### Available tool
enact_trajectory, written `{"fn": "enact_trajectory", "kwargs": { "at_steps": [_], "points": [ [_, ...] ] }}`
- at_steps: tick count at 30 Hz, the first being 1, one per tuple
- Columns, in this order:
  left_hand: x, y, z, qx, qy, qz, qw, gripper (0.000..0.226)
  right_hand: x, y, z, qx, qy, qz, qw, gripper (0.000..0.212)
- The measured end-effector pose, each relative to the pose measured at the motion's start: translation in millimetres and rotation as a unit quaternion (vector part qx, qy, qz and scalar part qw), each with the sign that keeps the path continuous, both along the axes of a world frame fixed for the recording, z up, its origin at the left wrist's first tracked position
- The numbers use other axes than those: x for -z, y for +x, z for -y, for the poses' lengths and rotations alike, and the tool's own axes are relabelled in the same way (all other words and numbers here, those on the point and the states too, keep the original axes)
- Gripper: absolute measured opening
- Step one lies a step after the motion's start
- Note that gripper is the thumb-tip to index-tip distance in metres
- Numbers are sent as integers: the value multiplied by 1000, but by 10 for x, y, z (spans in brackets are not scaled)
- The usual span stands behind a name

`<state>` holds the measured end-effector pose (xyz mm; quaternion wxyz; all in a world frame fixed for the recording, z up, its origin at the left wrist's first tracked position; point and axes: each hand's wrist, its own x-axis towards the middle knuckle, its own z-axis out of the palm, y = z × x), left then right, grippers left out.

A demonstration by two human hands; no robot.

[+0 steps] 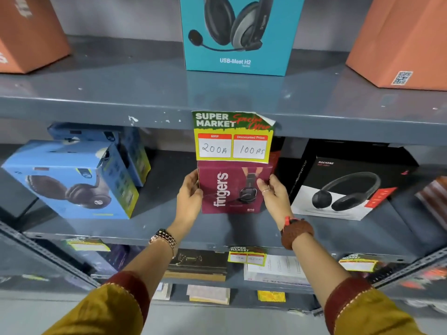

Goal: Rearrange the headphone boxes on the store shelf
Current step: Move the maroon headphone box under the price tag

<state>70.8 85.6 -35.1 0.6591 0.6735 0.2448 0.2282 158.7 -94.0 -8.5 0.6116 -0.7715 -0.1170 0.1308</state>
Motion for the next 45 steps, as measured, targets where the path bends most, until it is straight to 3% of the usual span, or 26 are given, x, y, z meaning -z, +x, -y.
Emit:
{"fn": "enact_trajectory", "kwargs": {
  "at_steps": [7, 9, 12, 20, 23, 28, 29, 35, 40, 45],
  "points": [
    [-220, -704, 18, 59, 32, 42, 997, 55, -77, -547, 235, 20, -17, 53, 998, 44],
    [-282, -949, -18, 68, 44, 46, 996, 46, -142, -761, 268, 31, -14, 63, 997, 44],
    [-323, -1222, -113, 66, 44, 46, 996, 35, -190, -1018, 278, 34, -22, 75, 996, 42],
    [-468, -1718, -491, 40, 21, 15, 999, 41, -213, -1464, -69, 17, -37, 64, 997, 37],
    [-462, -1787, -632, 37, 1, 4, 999, 34, -210, -1545, -293, -12, -23, 66, 997, 35],
    [-431, -1665, -600, 43, -1, -23, 999, 30, -182, -1372, -580, -60, -43, 58, 996, 56],
    [-386, -1575, -912, 31, -4, -27, 999, 31, -114, -1223, -971, -68, -56, 64, 994, 58],
    [-327, -1397, -970, 19, -5, -34, 999, 51, 7, -997, -1297, -63, -90, 35, 993, 70],
    [-82, -1333, -1032, 12, 2, 15, 1000, 60, 88, -933, -1321, -61, -70, 21, 995, 70],
    [17, -1355, -731, -126, -1, 48, 991, 52, 267, -911, -1008, -48, -28, 23, 998, 73]
  ]
}}
